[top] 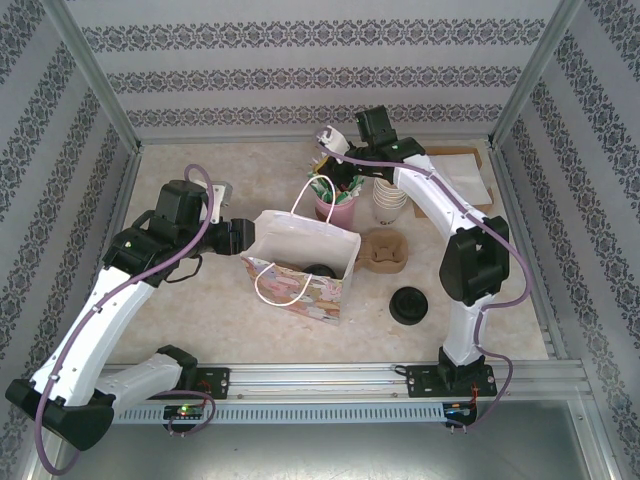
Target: Pack the takeout coffee
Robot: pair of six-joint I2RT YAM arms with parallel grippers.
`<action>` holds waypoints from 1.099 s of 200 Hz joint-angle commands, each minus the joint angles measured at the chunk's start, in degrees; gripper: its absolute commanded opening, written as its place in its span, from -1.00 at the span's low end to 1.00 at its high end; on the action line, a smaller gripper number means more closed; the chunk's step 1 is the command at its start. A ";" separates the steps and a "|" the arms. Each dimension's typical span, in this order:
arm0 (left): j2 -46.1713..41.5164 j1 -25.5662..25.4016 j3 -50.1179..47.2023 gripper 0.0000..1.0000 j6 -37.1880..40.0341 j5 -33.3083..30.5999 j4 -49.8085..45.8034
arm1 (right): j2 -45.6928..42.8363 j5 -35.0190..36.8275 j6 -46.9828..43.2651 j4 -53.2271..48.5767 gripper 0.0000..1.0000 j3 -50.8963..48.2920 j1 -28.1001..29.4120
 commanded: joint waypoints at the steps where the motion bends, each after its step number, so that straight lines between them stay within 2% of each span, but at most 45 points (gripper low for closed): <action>1: 0.14 -0.32 0.01 0.30 -0.25 0.51 -0.37 | 0.06 0.99 0.53 0.41 -1.00 1.62 0.34; 34: 0.13 -0.32 0.10 0.30 -0.40 0.57 -0.36 | -1.63 2.44 3.11 2.57 -1.00 0.77 -0.81; 125: 0.12 -0.33 -0.16 0.30 -1.05 0.62 0.18 | -8.54 -2.54 14.15 11.04 -1.00 -5.10 -6.22; 163: 0.12 -0.33 -0.25 0.29 -1.44 0.85 0.37 | -8.82 -0.47 15.94 10.94 -1.00 -6.20 -6.95; 176: 0.12 -0.31 -0.24 0.29 -1.54 0.88 0.40 | -8.40 0.25 16.39 10.36 -0.83 -6.21 -7.16; 207: 0.12 -0.35 -0.21 0.30 -1.64 1.11 0.32 | -6.75 4.36 17.95 9.60 -0.83 -5.88 -7.22; 220: 0.13 -0.33 -0.17 0.30 -1.56 0.97 0.19 | -6.10 6.10 18.85 9.43 -0.77 -5.55 -7.45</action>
